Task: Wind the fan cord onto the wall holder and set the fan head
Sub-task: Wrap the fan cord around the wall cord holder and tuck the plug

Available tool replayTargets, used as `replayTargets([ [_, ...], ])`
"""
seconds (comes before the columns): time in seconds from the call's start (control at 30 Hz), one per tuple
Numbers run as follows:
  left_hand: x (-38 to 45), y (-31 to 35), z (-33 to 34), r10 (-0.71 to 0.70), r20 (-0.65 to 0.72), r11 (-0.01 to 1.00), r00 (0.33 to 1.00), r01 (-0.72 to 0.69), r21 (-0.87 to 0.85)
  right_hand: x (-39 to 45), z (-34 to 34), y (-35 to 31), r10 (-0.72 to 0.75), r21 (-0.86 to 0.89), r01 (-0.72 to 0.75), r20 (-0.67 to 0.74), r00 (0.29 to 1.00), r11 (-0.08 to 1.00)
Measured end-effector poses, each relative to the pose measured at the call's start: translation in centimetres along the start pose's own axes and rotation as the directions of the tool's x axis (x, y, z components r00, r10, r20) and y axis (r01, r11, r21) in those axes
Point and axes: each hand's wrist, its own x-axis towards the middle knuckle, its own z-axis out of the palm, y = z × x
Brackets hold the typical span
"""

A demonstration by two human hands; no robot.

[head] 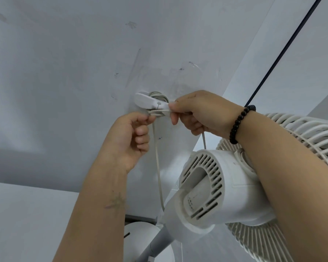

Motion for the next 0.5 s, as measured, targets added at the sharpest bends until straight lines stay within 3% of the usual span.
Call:
replayTargets([
  [0.03, -0.1, 0.0, 0.0, 0.166, -0.098, 0.969, 0.981, -0.144, 0.201, 0.1, 0.0, 0.0, -0.033, -0.02, 0.032, -0.016, 0.999, 0.999],
  [0.1, -0.4, 0.2, -0.1, 0.534, -0.182, 0.768, 0.826, -0.385, 0.512, 0.3, 0.2, 0.0, -0.07, -0.094, 0.067, -0.036, 0.997, 0.993],
  [0.17, -0.9, 0.5, 0.1, 0.698, -0.099, 0.634, 0.709, -0.547, 0.547, 0.5, 0.4, 0.0, -0.103, -0.151, 0.094, -0.056, 0.993, 0.984],
  [0.23, -1.3, 0.6, 0.4, 0.716, 0.007, 0.613, 0.698, -0.634, 0.472, 0.5, 0.5, -0.1, -0.149, -0.168, 0.133, -0.085, 0.985, 0.977],
  [0.37, -1.7, 0.6, 0.3, 0.653, 0.204, 0.596, 0.73, -0.66, 0.458, 0.6, 0.5, -0.2, -0.226, -0.179, 0.198, -0.151, 0.962, 0.964],
  [0.43, -1.4, 0.5, -0.1, 0.646, 0.232, 0.581, 0.727, -0.666, 0.468, 0.6, 0.6, -0.2, -0.246, -0.167, 0.217, -0.174, 0.954, 0.962],
  [0.5, -0.9, 0.2, 0.3, 0.691, 0.161, 0.577, 0.705, -0.672, 0.464, 0.6, 0.6, -0.3, -0.261, -0.135, 0.238, -0.191, 0.946, 0.962],
])
